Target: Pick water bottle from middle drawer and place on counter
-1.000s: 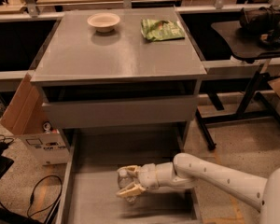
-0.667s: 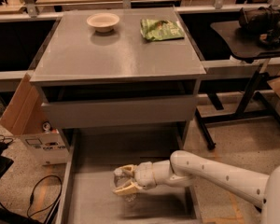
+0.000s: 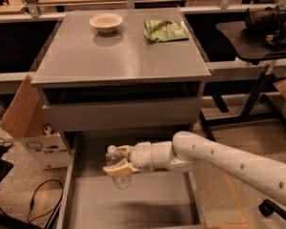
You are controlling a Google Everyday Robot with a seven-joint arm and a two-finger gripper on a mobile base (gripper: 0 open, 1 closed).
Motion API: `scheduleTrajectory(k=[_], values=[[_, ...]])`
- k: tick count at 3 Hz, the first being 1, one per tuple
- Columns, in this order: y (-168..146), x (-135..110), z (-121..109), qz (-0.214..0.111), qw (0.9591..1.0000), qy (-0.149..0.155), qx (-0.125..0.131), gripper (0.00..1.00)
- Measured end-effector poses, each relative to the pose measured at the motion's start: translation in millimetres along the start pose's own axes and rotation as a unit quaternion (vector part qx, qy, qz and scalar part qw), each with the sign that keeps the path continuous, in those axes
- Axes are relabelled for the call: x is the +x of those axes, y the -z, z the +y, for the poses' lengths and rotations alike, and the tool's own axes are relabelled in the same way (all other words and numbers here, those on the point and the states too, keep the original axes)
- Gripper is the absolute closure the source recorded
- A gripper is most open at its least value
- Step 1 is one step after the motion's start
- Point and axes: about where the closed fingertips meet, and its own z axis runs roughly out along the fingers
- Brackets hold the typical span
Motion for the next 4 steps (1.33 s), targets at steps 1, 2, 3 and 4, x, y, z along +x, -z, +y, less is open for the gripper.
scheduleTrajectory(k=[1,2,3,4], values=[[-9.9,-108.5,-25.6,-0.023,0.9991,0.020,0.028,1.00],[-20.1,-205.6,-57.3,-0.042,0.9964,0.031,0.066,1.00],[-27.1,-283.5,-87.4,-0.056,0.9920,0.030,0.109,1.00],[-16.7,-345.1,-110.0,-0.075,0.9826,0.025,0.168,1.00]])
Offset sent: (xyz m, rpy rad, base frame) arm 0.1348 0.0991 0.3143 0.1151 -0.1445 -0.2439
